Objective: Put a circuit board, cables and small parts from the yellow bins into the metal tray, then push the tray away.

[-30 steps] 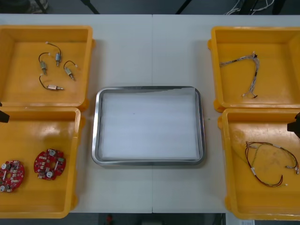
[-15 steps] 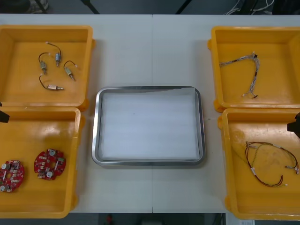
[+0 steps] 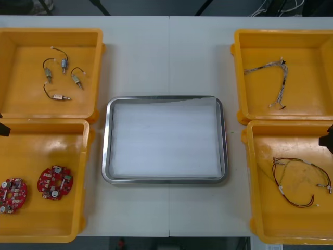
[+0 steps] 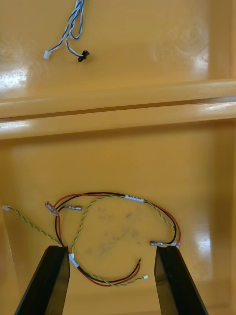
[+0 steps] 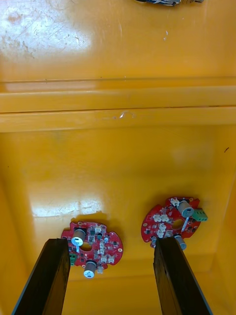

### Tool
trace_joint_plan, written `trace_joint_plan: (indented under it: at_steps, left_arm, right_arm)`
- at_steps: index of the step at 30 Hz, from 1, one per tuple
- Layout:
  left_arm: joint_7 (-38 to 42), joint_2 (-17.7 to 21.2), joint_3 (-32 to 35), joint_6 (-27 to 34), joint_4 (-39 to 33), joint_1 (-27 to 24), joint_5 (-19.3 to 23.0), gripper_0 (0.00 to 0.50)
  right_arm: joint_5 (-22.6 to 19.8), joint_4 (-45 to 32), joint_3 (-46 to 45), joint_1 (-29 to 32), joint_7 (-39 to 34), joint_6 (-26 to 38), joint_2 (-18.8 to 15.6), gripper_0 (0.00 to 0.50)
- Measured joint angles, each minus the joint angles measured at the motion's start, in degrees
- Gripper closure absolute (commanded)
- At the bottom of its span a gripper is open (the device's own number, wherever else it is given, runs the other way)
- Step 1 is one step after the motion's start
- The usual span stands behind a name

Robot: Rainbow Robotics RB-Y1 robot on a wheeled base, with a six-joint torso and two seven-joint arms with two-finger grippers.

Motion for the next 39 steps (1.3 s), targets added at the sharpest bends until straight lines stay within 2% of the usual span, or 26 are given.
trace_joint_plan:
  at_steps: [39]
  left_arm:
    - [0.0, 0.0, 0.0, 0.0, 0.0, 0.0, 0.0, 0.0]
  right_arm:
    - [0.0, 0.0, 0.0, 0.0, 0.0, 0.0, 0.0, 0.0]
